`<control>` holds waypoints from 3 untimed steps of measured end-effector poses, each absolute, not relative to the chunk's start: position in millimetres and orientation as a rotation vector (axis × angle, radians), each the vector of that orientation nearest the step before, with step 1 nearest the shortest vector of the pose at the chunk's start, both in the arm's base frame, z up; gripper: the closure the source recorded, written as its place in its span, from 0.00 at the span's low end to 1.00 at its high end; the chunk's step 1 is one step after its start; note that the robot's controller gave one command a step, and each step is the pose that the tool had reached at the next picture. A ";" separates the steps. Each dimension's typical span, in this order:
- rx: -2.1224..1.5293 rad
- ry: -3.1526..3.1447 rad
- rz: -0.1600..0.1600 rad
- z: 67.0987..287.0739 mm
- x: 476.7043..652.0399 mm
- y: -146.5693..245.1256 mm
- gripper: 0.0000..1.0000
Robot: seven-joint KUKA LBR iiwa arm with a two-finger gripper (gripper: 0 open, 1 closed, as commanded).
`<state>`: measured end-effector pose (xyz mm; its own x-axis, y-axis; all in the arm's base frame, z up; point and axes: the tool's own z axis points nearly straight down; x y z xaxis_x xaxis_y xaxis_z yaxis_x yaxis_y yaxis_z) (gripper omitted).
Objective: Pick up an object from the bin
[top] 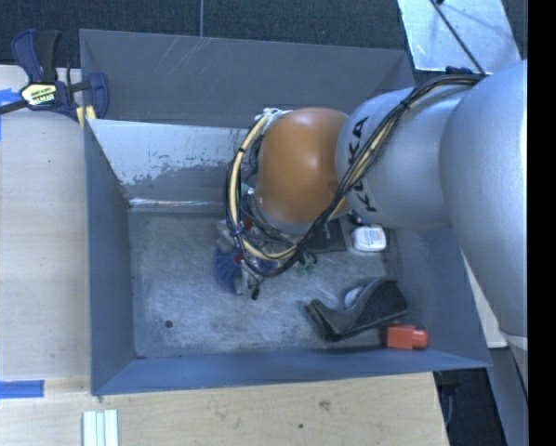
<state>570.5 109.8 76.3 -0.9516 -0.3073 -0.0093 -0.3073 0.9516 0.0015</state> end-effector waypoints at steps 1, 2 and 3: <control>-0.571 3.079 -0.002 185.0 554.2 90.4 1.00; -0.334 3.117 0.005 85.9 600.3 80.9 1.00; -0.321 3.113 0.000 195.0 589.0 74.6 1.00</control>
Offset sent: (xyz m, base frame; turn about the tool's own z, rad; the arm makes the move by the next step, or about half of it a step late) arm -0.0182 -0.0184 0.1036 -0.0568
